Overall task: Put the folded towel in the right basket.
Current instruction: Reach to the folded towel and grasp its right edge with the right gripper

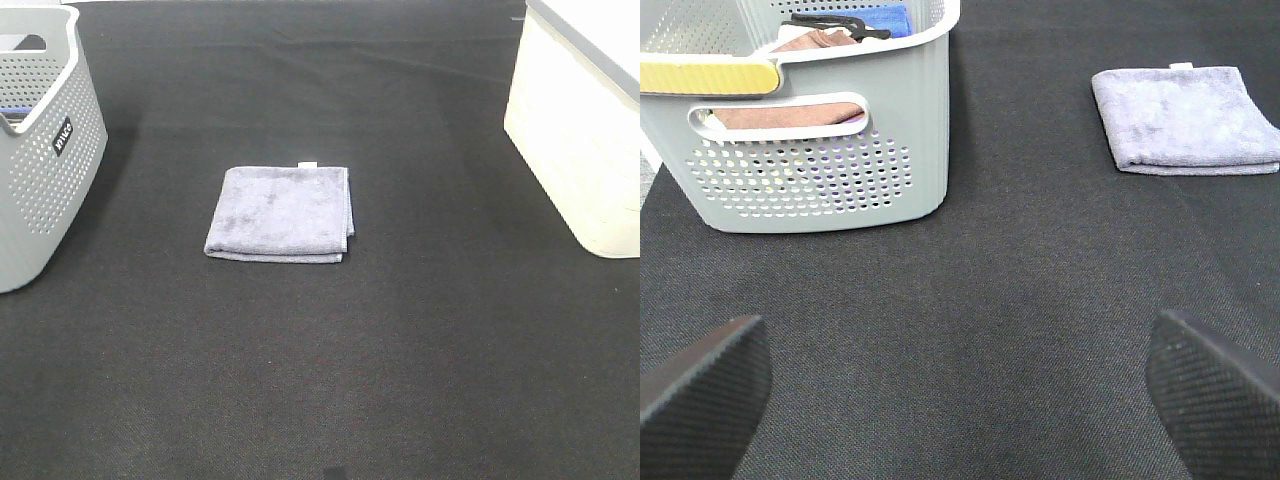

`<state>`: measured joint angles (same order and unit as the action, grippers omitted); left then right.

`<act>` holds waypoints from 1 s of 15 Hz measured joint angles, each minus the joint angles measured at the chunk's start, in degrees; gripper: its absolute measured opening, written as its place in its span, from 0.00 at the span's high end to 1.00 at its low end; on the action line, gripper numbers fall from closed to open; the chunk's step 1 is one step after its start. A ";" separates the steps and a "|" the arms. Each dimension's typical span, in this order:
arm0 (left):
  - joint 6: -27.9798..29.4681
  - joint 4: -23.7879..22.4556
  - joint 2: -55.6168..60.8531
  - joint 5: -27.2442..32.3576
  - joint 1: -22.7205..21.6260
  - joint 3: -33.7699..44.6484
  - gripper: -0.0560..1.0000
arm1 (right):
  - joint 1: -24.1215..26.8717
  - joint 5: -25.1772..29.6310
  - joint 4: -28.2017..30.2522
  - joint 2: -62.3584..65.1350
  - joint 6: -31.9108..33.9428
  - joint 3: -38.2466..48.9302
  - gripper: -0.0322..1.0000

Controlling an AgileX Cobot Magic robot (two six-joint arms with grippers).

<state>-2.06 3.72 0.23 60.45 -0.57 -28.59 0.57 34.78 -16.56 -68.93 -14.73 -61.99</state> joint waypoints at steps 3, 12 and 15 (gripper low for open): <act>0.00 0.00 0.00 0.00 0.00 0.00 0.03 | 0.00 7.62 -8.02 -14.61 -4.76 -12.09 0.23; 0.00 0.00 0.00 0.00 0.00 0.00 0.03 | -9.68 15.01 -13.12 -44.81 -5.50 -34.61 0.24; 0.00 0.00 0.00 0.00 0.00 0.00 0.03 | -9.74 23.78 -16.79 -57.24 -3.50 -46.01 0.24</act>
<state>-2.06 3.72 0.23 60.45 -0.57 -28.59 -9.17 58.56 -33.35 -126.17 -18.22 -108.00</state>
